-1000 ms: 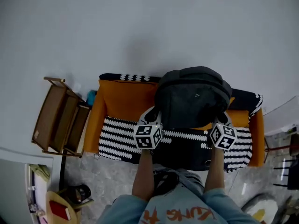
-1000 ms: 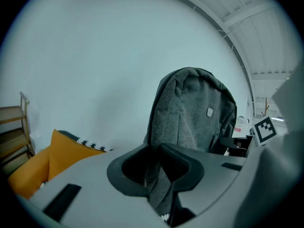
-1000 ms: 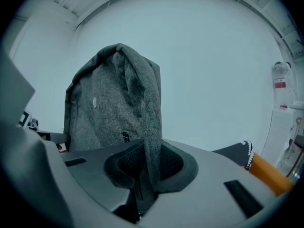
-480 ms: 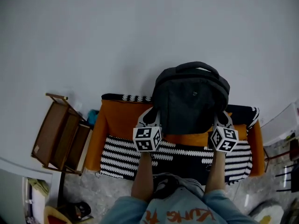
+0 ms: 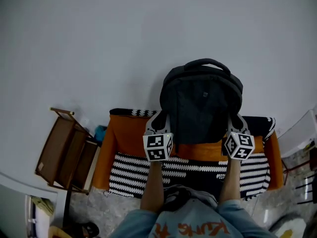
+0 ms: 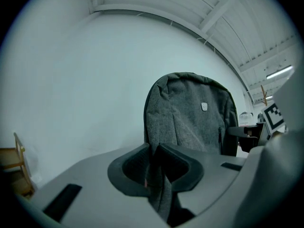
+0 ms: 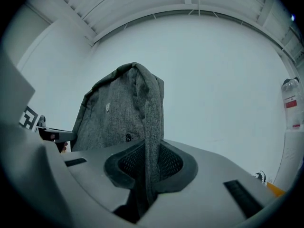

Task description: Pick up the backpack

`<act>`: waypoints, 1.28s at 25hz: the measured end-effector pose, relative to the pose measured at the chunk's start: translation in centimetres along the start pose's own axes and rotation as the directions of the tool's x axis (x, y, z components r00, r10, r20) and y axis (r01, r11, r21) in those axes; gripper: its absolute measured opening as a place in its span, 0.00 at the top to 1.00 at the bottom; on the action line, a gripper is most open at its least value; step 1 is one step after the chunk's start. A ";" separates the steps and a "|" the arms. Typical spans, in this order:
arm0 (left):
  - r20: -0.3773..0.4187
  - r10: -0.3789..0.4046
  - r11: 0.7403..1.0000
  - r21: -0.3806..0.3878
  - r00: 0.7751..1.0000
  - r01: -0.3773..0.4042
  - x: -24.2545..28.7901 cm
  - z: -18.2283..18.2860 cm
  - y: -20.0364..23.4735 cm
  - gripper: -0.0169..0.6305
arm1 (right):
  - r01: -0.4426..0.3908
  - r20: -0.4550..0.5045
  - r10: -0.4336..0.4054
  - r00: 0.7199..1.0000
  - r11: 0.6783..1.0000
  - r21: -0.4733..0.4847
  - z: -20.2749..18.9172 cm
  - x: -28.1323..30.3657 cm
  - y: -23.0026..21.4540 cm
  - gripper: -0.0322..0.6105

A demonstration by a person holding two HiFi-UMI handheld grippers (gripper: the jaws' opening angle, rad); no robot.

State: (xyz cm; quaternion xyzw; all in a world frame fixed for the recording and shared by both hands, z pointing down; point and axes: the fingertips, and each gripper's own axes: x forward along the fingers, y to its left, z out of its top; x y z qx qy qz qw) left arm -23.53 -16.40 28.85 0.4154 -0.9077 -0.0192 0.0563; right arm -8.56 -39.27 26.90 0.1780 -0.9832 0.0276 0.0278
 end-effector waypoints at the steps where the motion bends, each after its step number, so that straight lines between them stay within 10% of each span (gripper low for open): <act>1: 0.005 0.003 1.000 -0.004 1.000 -0.003 0.5 0.3 0.1 0.86 | -0.001 0.004 0.001 1.000 1.000 -0.002 0.5 0.4 -0.1 0.88; 32: 0.033 0.027 1.000 -0.017 0.999 -0.026 1.6 0.6 0.5 0.86 | 0.000 0.015 0.001 1.000 0.999 -0.035 0.9 0.8 0.0 0.88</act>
